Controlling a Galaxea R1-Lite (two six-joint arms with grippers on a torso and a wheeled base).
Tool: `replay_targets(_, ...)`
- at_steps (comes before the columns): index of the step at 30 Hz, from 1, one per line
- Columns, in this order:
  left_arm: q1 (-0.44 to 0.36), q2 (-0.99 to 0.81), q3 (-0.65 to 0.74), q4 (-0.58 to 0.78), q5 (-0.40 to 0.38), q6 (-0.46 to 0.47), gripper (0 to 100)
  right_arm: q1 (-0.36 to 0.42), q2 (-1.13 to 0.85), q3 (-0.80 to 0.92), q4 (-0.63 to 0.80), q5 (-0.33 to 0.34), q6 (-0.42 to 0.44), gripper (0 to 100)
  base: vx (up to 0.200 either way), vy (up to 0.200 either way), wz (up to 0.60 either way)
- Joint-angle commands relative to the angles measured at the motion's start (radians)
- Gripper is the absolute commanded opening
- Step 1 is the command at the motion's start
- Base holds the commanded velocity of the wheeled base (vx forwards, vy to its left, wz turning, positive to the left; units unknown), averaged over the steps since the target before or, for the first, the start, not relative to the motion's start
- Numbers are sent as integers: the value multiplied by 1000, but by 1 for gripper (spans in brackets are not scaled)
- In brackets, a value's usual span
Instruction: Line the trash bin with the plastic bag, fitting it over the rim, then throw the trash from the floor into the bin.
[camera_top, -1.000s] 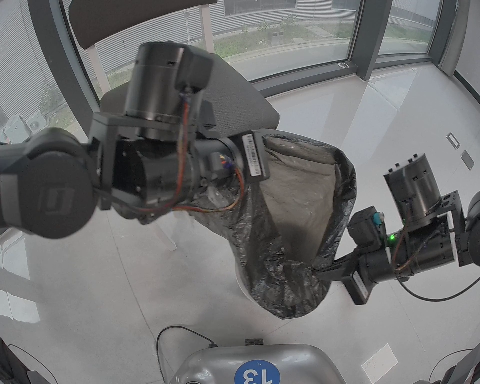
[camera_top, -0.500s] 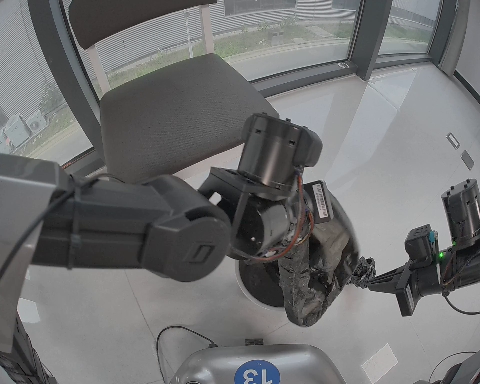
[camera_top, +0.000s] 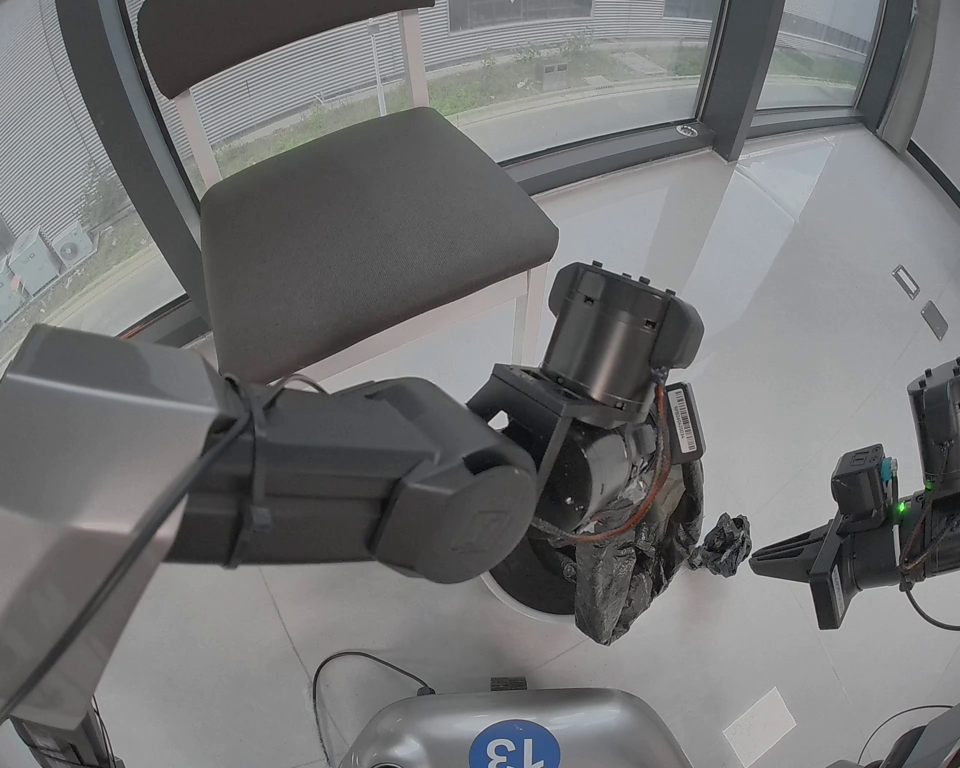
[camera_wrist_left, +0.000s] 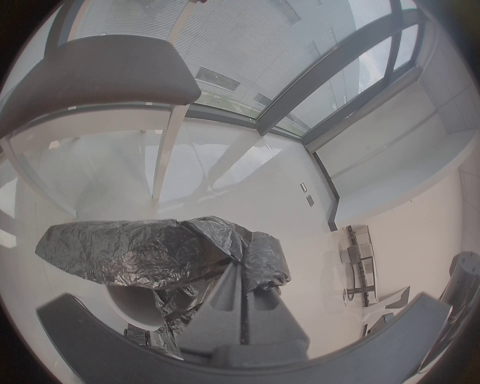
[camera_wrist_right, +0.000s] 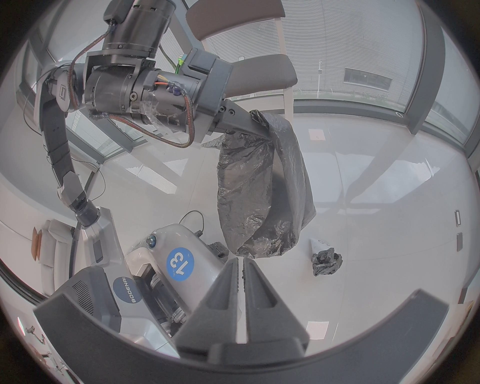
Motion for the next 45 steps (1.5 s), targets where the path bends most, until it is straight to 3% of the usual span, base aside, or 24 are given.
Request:
replay_targets(1,3,3,3,0,1,-23,0,1,-3,0,-2,-1,0,0,0,0,0)
replay_targets(13,-8,84,-9,-4,-38,-110,0,1,-16,-3,-3,-7,2,0,0,0,0)
replay_targets(24,77,165,-24,-66,-50,-236,0,1,-8,-2,-7,-6,6,0,0,0,0)
replay_targets(30,123,194,-35,-190,-51,-250,0,1,-6,-2,-7,-3,6,0,0,0,0)
replay_targets(38,118,214,-3,-185,-45,-248,0,1,-6,1,-5,-3,6,0,0,0,0)
replay_targets(45,169,200,102,-188,-28,-231,0,2,0,-2,-7,0,2,0,0,0,0)
